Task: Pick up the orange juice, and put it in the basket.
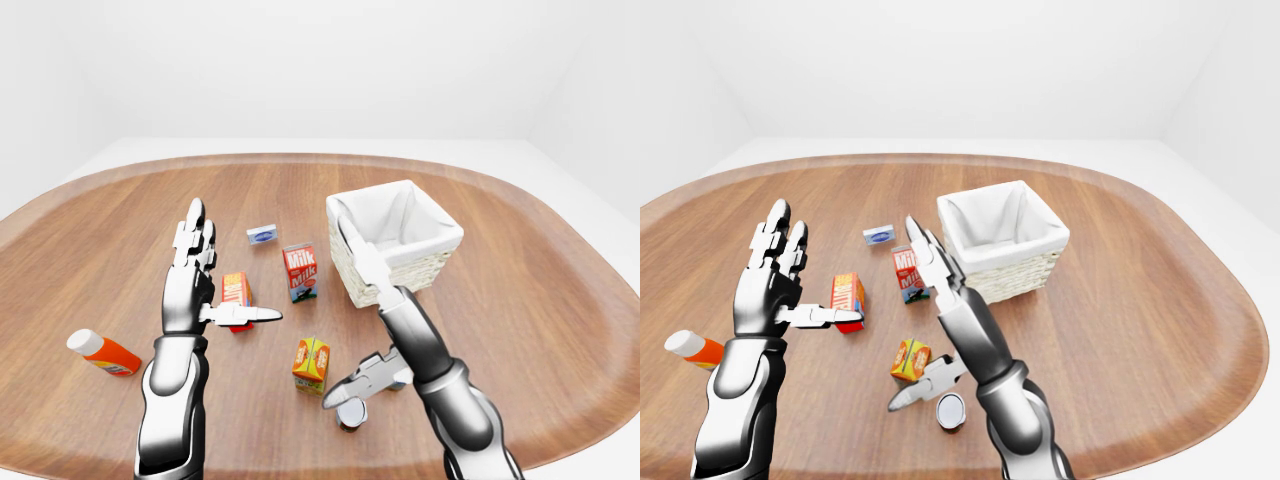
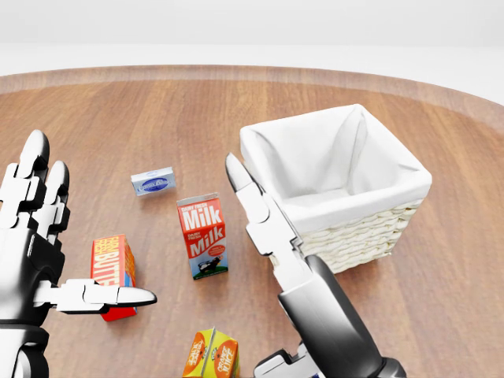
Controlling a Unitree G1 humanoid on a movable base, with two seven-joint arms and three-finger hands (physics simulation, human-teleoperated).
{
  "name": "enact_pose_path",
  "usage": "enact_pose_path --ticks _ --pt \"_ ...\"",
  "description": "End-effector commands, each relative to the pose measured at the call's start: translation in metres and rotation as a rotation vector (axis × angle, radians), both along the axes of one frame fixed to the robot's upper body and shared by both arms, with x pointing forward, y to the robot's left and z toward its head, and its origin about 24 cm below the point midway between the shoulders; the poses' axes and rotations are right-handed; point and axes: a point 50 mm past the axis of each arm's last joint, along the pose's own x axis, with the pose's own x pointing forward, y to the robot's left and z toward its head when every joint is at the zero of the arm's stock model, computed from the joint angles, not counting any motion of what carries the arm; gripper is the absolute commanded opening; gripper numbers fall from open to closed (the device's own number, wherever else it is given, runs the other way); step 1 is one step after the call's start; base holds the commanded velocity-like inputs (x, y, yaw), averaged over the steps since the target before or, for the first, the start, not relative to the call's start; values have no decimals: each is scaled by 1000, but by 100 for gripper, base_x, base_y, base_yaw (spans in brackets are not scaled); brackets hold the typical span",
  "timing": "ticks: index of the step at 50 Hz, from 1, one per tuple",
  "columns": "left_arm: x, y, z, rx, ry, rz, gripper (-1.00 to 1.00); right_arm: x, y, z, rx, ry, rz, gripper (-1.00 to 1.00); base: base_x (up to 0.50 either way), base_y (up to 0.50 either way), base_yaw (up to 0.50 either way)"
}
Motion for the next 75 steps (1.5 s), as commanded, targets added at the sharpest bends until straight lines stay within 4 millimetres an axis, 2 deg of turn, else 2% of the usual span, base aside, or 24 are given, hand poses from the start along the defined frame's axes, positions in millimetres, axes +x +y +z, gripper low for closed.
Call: enact_pose_path --ticks 1,35,43,47,49,65,75 --pt "0 0 0 0 0 0 100 -4 10 -17 -9 77 33 100 0 0 0" --pt "0 0 0 1 0 0 100 -4 21 -37 -122 122 33 100 0 0 0" --pt "0 0 0 0 0 0 100 -3 22 -45 -165 147 22 100 0 0 0" --pt "0 0 0 1 0 -1 100 -2 22 -56 -216 175 12 100 0 0 0" --pt "-6 -2 7 3 -34 -3 100 0 21 -60 -233 184 0 100 0 0 0" --pt "-5 -2 7 3 -33 -3 100 10 15 -53 -333 115 -94 100 0 0 0" --pt "-4 -1 5 1 -25 -2 100 13 15 -56 -418 69 -145 100 0 0 0"
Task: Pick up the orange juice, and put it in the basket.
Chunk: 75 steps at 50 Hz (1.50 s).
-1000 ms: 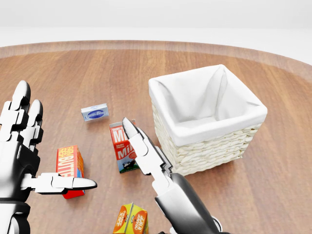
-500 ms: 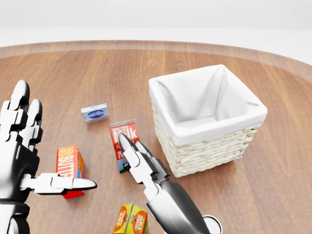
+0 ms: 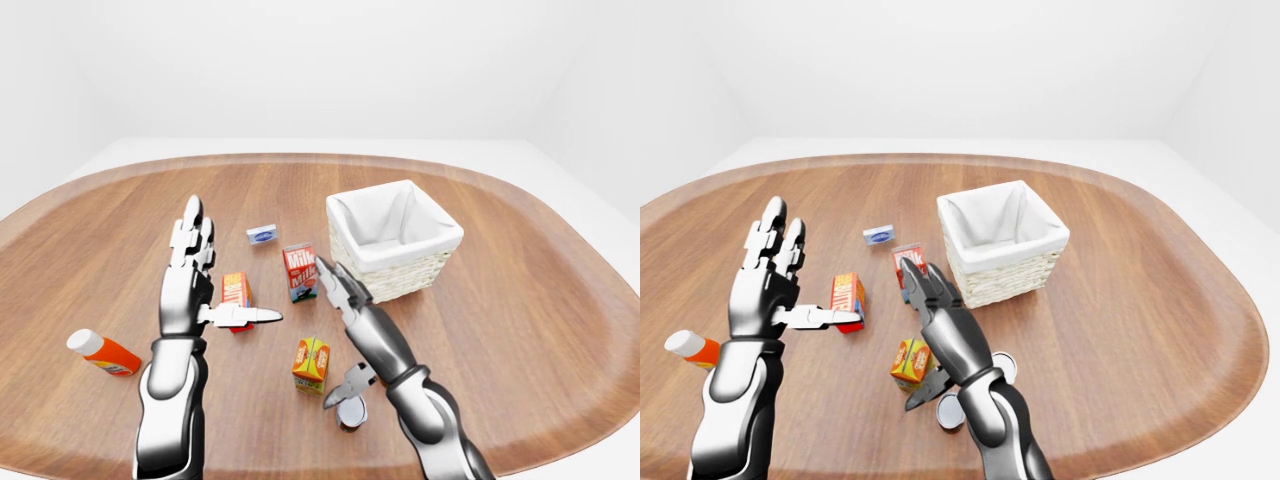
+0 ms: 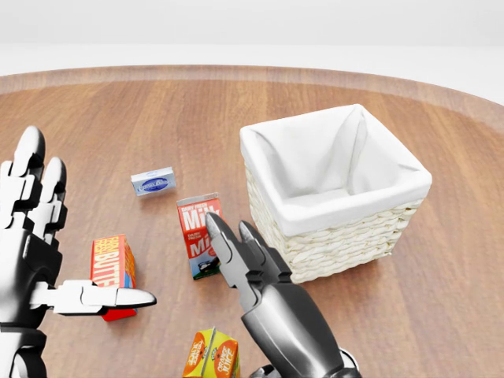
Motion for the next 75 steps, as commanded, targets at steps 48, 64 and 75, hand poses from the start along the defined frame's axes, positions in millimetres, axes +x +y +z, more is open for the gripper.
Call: enact_pose_path --ticks 48,64,75 --pt "0 0 0 -2 1 0 100 9 20 -35 -194 -32 39 100 0 0 0" --pt "8 3 -10 -10 45 4 100 30 24 -54 -231 9 12 100 0 0 0" --pt "3 2 -6 -7 26 3 100 34 24 -73 -237 74 -12 100 0 0 0"
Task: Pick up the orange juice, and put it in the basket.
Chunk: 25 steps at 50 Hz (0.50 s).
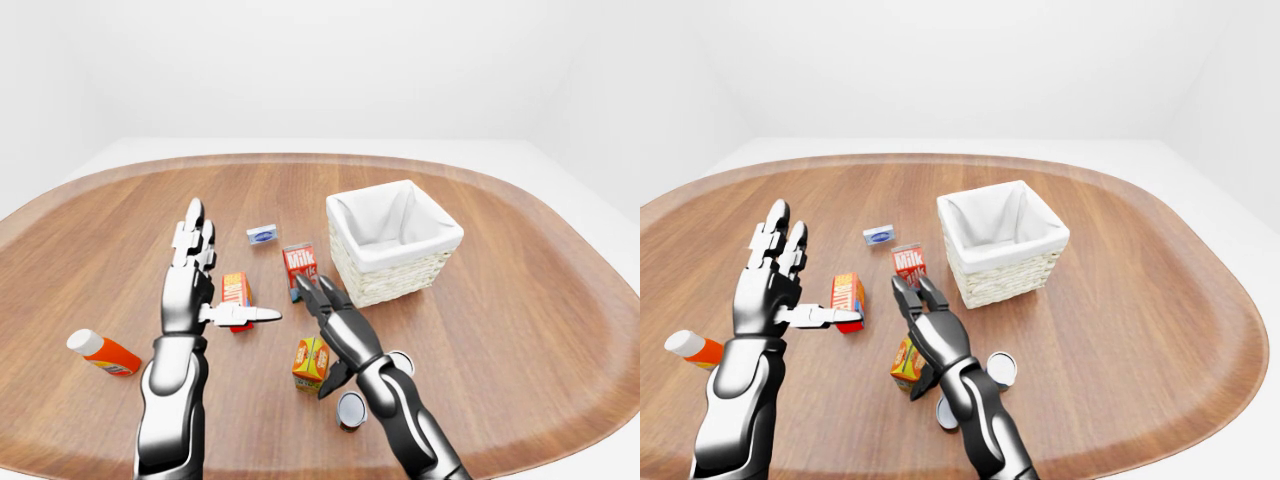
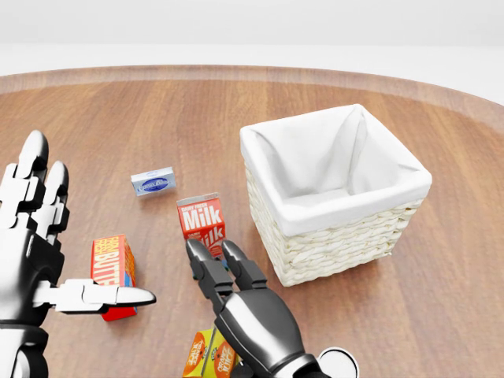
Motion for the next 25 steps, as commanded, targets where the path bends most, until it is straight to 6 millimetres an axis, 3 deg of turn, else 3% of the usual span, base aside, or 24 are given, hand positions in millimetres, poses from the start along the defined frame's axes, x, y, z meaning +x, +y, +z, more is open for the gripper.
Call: enact_pose_path --ticks 1,25 --pt "-1 0 0 1 -3 0 100 5 0 -19 -13 59 -29 100 0 0 0" --pt "0 0 1 0 -4 0 100 8 3 -44 -33 129 -65 100 0 0 0"
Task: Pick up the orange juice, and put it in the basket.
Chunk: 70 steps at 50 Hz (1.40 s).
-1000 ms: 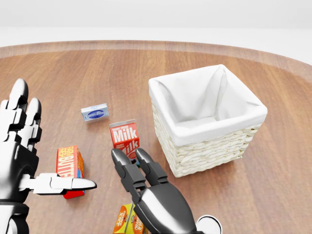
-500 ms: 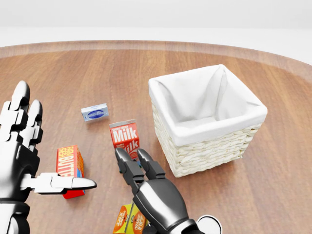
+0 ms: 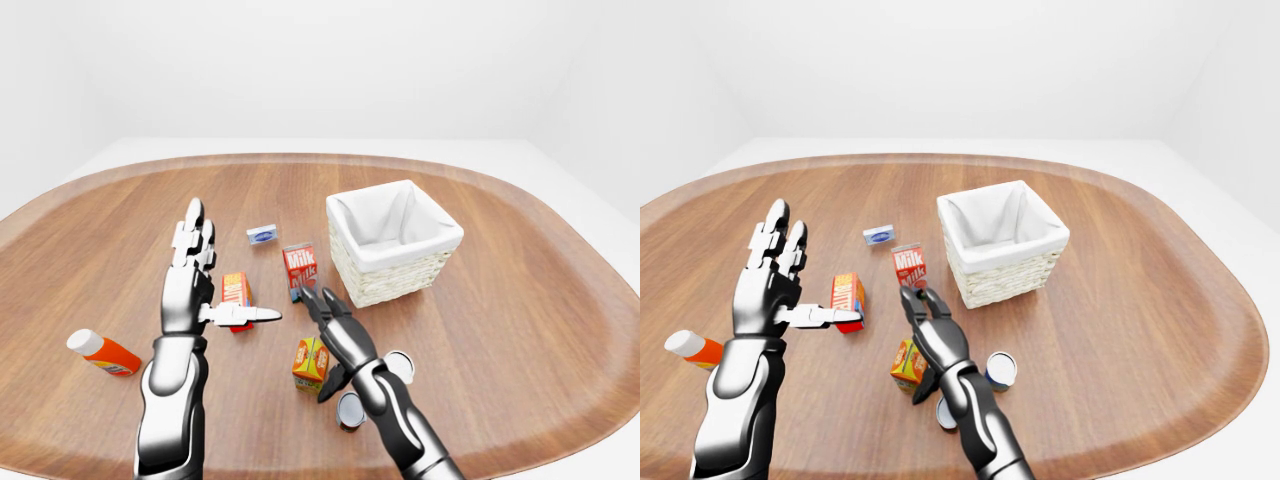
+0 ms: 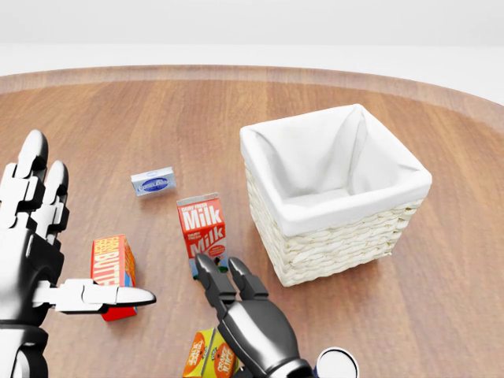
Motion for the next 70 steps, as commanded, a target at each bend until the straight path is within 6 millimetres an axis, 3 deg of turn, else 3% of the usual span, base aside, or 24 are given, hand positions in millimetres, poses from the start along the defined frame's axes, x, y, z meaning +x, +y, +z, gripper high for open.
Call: enact_pose_path --ticks 1,24,25,26,27,49,59,70 --pt "0 0 0 0 -1 0 100 2 2 -12 -12 32 -16 100 0 0 0" --pt "0 0 0 0 -1 0 100 5 2 -35 -44 94 -51 100 0 0 0" --pt "0 0 0 0 -1 0 100 5 2 -35 -44 95 -52 94 0 0 0" --pt "0 0 0 0 -1 0 100 5 2 -35 -44 94 -52 -55 0 0 0" --pt "0 0 0 0 -1 0 100 5 2 -35 -43 95 -51 -100 0 0 0" --pt "0 0 0 0 -1 0 100 6 2 -33 -46 97 -42 -100 0 0 0" --pt "0 0 0 0 -1 0 100 13 -1 -17 -67 30 -31 -100 0 0 0" --pt "0 0 0 0 -1 0 100 17 0 -12 -78 4 -28 -100 0 0 0"
